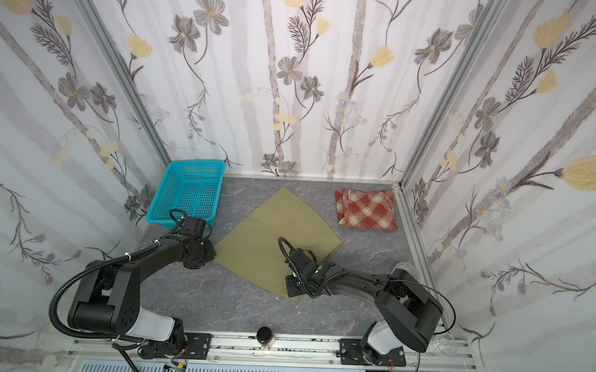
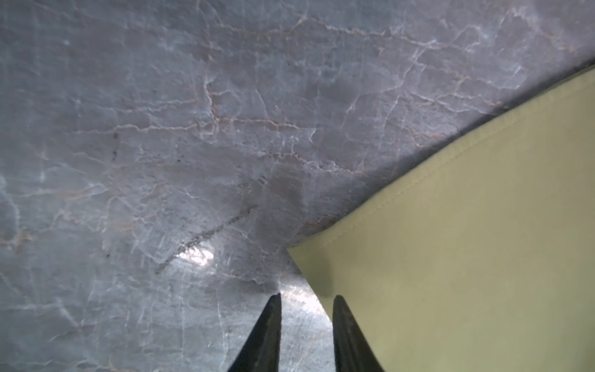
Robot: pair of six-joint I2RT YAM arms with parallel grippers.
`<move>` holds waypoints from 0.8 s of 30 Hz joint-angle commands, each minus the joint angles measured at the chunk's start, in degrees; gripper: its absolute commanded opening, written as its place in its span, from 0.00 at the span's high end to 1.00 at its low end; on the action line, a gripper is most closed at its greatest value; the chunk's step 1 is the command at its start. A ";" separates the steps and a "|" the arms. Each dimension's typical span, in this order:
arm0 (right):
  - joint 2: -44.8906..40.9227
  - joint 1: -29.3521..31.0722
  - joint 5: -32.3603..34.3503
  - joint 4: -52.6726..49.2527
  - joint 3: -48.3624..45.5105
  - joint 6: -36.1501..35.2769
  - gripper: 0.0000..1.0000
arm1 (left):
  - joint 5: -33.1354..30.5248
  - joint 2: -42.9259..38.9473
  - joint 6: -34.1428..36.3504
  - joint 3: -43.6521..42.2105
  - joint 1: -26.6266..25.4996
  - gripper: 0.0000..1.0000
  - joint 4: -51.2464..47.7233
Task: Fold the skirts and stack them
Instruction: 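Drag the skirt's near corner with the right gripper toward the left gripper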
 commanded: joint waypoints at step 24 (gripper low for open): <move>-1.86 -1.57 2.75 -1.55 0.44 -1.84 1.00 | -2.70 5.21 2.82 3.37 0.07 1.00 0.31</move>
